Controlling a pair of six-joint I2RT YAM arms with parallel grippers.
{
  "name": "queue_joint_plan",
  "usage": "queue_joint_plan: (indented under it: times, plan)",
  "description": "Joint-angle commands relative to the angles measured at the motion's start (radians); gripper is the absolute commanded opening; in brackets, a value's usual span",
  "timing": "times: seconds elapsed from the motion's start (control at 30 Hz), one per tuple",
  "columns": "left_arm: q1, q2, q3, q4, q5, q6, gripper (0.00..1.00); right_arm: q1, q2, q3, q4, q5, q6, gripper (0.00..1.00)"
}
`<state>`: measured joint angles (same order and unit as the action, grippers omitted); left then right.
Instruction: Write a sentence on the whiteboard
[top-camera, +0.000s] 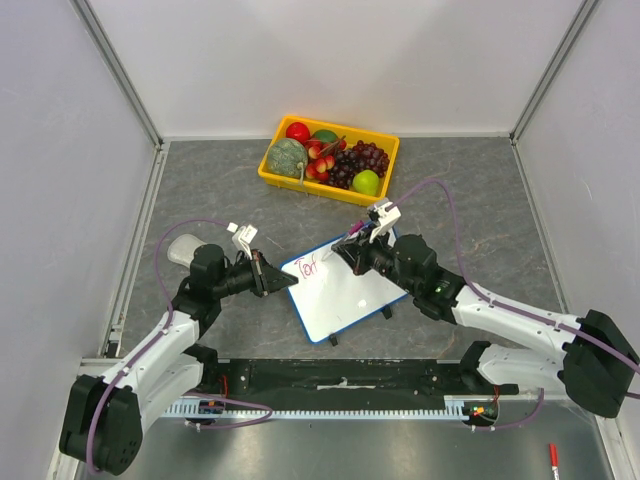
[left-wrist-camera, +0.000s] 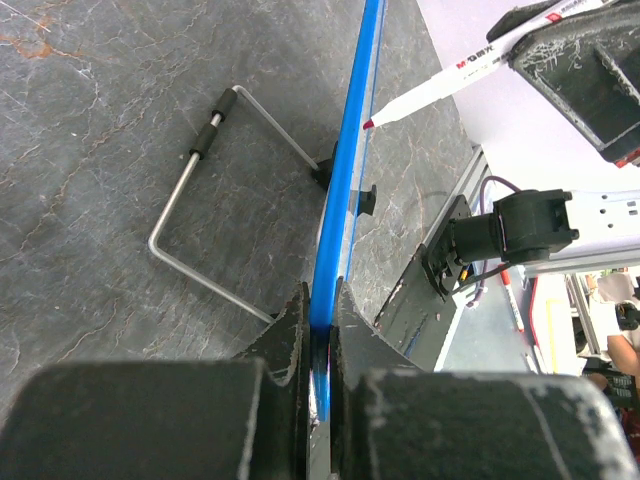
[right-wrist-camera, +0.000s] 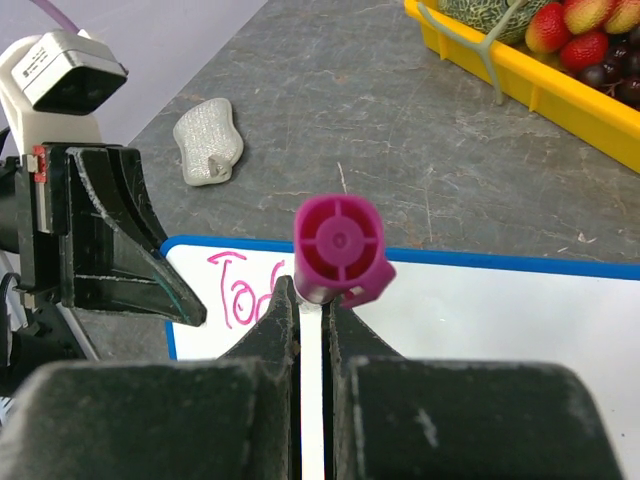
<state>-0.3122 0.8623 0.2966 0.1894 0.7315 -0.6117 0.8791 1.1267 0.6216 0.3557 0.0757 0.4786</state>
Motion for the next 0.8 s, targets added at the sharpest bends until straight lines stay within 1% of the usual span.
queue_joint_plan:
  times: [0.0,0.13,0.3,0.47,0.5,0.77]
  plan:
    - [-0.016,0.021,-0.002,-0.100,-0.084,0.113,0.02,-0.015,-0.002,0.047,0.002,0.024,-0.014,0.00]
    - [-0.018,0.021,-0.002,-0.100,-0.086,0.112,0.02,-0.017,0.027,0.047,0.009,0.007,-0.009,0.00]
    - [-0.019,0.021,-0.002,-0.102,-0.087,0.113,0.02,-0.019,0.051,0.050,0.034,-0.054,0.005,0.00]
    - [-0.021,0.024,-0.001,-0.103,-0.087,0.115,0.02,-0.019,0.051,0.038,0.025,-0.073,0.003,0.00]
    - [-0.021,0.024,-0.001,-0.103,-0.089,0.115,0.02,-0.019,0.048,0.033,0.020,-0.100,0.002,0.00]
    - [-0.027,0.032,-0.001,-0.103,-0.087,0.115,0.02,-0.019,0.016,-0.029,0.006,-0.094,0.003,0.00]
